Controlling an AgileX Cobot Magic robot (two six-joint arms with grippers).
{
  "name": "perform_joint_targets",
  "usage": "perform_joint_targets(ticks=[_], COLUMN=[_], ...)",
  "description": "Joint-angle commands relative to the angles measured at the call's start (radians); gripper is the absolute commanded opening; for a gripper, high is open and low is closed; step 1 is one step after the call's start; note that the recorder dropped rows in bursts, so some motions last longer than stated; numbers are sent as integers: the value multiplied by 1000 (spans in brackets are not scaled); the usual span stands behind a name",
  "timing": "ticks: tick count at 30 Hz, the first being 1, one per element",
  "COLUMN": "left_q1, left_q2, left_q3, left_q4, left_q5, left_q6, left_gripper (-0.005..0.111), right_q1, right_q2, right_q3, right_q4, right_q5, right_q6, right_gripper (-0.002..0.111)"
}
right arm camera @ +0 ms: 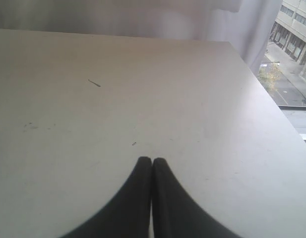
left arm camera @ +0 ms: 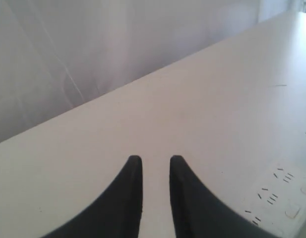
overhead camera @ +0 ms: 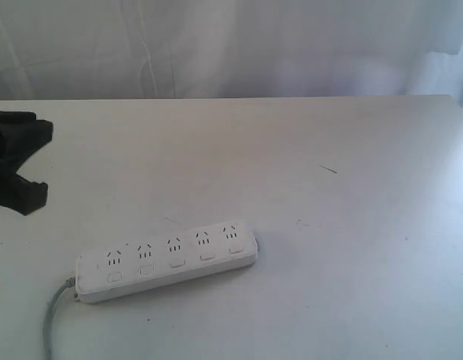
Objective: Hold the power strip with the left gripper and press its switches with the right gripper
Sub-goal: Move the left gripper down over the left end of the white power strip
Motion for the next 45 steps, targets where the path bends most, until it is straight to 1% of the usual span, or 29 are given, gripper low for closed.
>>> perform_joint_targets(ticks=[1,3,5,6,7,8,9,10,11,12,13,14,15,19,22,23,24,28,31,34,36,42,45], left_q1=[-27,-27,-29,-29,-29,-29,-29,-38,-48,-65,-71,-84,-89,-89,-96,-113,-128,-205,-252,-289,-298,-298,-298], left_q2=[22,40,56,62,67,72,74,74,74,80,89,108,129,211,254,260,263,275,301,344,373,478,526], left_q3=[-4,-3,-3,-3,-3,-3,-3,-3,-3,-9,-13,-30,-39,-43,-89,-124,-145,-228,-270,-309,-324,-356,-375], left_q4=[-40,1,-11,-41,-100,-232,-275,-311,-319,-354,-366,-366,-366,-366,-383,-398,-409,-460,-508,-515,-503,-455,-444], left_q5=[83,112,162,199,222,259,271,286,294,321,339,385,403,424,539,601,632,719,785,866,893,893,878], left_q6=[54,54,55,79,139,280,345,410,429,444,444,447,449,508,574,648,702,889,1001,1026,1056,1076,1076], left_gripper=[27,27,27,27,27,27,28,36,44,61,70,83,85,84,84,84,84,84,81,79,79,79,82], right_q1=[-7,-7,-7,-7,-7,-7,-7,-7,-7,-7,-7,-7,-7,-7,-7,-7,-7,-7,-7,-7,-7,-7,-7], right_q2=[-5,-5,-5,-5,-5,-5,-5,-5,-5,-5,-5,-5,-5,-5,-5,-5,-5,-5,-5,-5,-5,-5,-5], right_q3=[3,3,3,3,3,3,3,3,3,3,3,3,3,3,3,3,3,3,3,3,3,3,3], right_q4=[-2,-2,-2,-2,-2,-2,-2,-2,-2,-2,-2,-2,-2,-2,-2,-2,-2,-2,-2,-2,-2,-2,-2], right_q5=[-7,-7,-7,-7,-7,-7,-7,-7,-7,-7,-7,-7,-7,-7,-7,-7,-7,-7,-7,-7,-7,-7,-7], right_q6=[1,1,1,1,1,1,1,1,1,1,1,1,1,1,1,1,1,1,1,1,1,1,1], right_gripper=[0,0,0,0,0,0,0,0,0,0,0,0,0,0,0,0,0,0,0,0,0,0,0])
